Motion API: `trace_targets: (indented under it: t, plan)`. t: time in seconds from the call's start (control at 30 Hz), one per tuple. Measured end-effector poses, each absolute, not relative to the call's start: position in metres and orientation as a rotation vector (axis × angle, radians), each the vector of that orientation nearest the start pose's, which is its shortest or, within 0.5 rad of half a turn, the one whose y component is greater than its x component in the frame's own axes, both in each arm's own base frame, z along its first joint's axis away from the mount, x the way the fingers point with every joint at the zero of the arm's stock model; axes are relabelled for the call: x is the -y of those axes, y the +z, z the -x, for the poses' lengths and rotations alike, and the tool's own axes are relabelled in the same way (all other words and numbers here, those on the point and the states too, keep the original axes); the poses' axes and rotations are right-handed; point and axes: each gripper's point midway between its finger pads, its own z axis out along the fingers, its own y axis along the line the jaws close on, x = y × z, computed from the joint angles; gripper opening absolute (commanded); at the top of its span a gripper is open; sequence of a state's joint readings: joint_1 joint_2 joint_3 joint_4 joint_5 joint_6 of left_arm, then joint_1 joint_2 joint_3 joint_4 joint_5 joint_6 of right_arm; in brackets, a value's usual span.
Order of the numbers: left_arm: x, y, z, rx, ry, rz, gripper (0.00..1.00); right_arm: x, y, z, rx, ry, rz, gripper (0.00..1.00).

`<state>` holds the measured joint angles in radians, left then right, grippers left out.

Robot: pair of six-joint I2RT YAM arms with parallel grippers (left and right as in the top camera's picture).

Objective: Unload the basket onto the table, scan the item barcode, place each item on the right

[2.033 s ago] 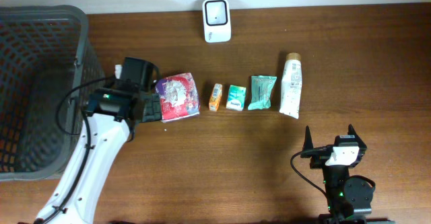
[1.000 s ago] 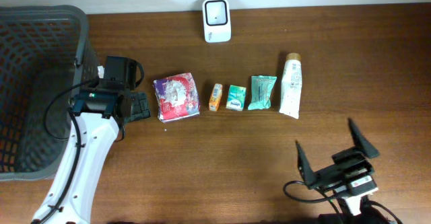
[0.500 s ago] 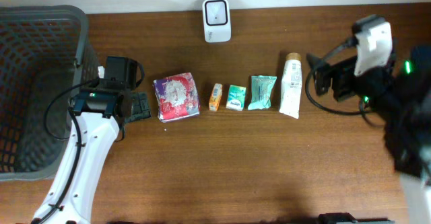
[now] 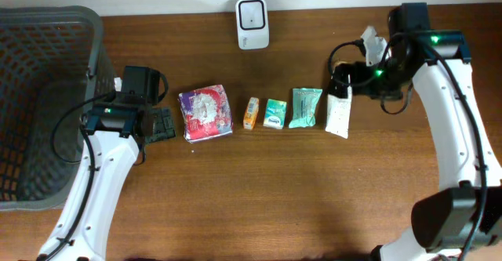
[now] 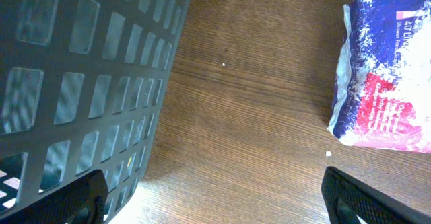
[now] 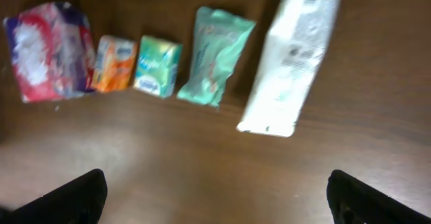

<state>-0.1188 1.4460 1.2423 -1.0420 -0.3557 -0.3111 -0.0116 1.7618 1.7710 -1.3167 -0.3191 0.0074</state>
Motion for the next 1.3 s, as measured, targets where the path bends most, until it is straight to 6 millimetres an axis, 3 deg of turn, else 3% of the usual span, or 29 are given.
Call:
trace_targets:
  t: [0.13,0.3,0.4,0.53,0.7,0.77,0.87,1.03,1.3]
  plan:
    - [-0.022,0.162,-0.319,-2.705,0.383,0.342,0.99,-0.022,0.226,-0.388,-2.803,0.364,-0.052,0.98]
    - [-0.022,0.162,-0.319,-2.705,0.383,0.342,0.99,-0.011,0.22,-0.409,-2.76,0.319,-0.065,0.98]
    - [-0.022,0.162,-0.319,-2.704,0.383,0.342,0.99,0.006,0.215,-0.426,-2.709,0.194,-0.083,0.98]
    - [-0.022,0.162,-0.319,-2.705,0.383,0.342,0.99,0.011,0.171,-0.426,-2.815,0.254,-0.104,0.98]
    - [-0.022,0.162,-0.319,-2.705,0.383,0.342,0.99,0.006,0.089,-0.429,-2.989,0.448,-0.123,0.99]
    - [-0.022,0.162,-0.319,-2.705,0.383,0.342,0.99,0.003,0.074,-0.426,-3.023,0.492,-0.128,0.99]
    - [-0.022,0.162,-0.319,-2.705,0.383,0.342,0.99,0.0,0.057,-0.427,-3.046,0.523,-0.112,0.96]
    - [-0.022,0.162,-0.319,-2.705,0.383,0.342,0.99,-0.002,0.041,-0.429,-3.062,0.547,-0.104,0.77]
    - [-0.022,0.162,-0.319,-2.705,0.383,0.342,0.99,-0.02,0.03,-0.44,-3.015,0.555,-0.046,0.75]
